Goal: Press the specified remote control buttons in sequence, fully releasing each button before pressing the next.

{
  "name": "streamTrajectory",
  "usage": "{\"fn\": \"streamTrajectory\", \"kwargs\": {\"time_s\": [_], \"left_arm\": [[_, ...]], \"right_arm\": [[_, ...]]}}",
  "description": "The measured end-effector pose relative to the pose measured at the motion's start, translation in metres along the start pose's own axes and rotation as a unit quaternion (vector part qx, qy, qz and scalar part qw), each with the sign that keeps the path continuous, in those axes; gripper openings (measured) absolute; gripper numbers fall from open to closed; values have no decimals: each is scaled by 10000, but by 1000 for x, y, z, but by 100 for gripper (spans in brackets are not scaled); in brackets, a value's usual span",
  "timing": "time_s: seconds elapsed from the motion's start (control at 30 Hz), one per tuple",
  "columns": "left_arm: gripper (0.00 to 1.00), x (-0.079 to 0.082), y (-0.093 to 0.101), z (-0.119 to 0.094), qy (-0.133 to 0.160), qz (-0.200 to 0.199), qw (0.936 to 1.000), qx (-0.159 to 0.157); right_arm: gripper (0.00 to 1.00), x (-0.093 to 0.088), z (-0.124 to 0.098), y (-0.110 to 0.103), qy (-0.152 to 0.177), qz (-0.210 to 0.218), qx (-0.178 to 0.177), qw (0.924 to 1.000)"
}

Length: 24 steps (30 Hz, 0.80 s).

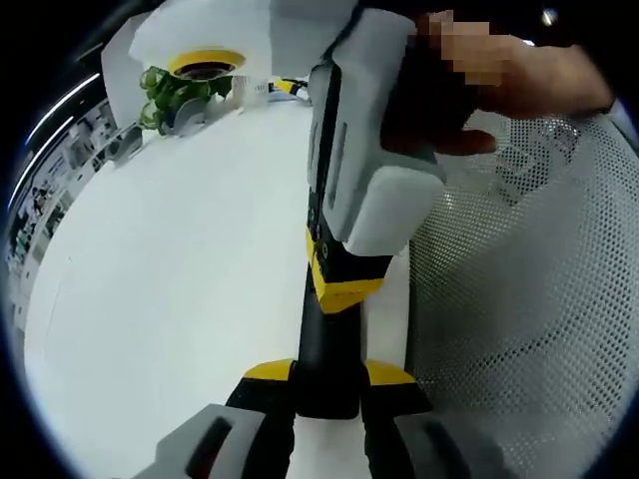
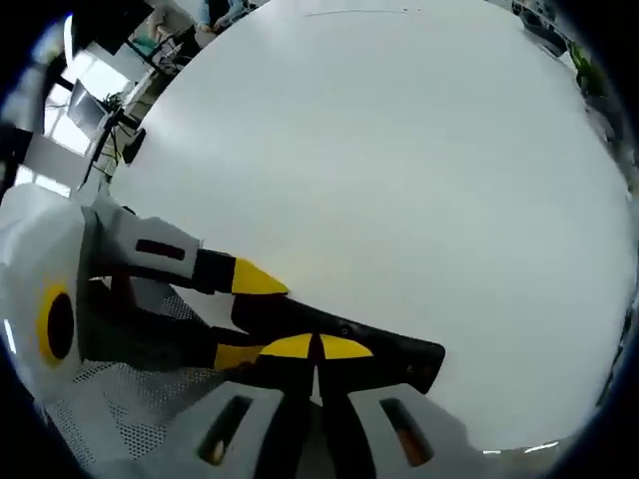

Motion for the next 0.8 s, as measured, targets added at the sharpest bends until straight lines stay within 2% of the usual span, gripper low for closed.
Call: {"fn": "streamTrajectory", "kwargs": {"time_s": [0.17,0.53,0.67,0.8], "left_arm": [[25,0,1,0,-6,36,10000,15],[25,0,1,0,0,48,10000,0],[25,0,0,0,0,49,10000,-1],[25,0,0,0,-3,54,10000,1]], "right_arm": [[0,-2,-1,6,113,247,219,9994],[0,-2,-1,6,118,352,395,9985],[0,-2,0,2,120,689,772,9946],[0,-2,1,3,160,766,777,9939]]}}
Point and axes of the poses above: the point that each gripper's makers call its tool centre point, and the gripper's own axes: z roughly forward along the fingers, y roughly to its right, x roughly out of its top, the point moved 7 cm from there along -z, roughly backward along the fingers, and after that the axes turned 2 degrees about -z, right-handed, at the moved point
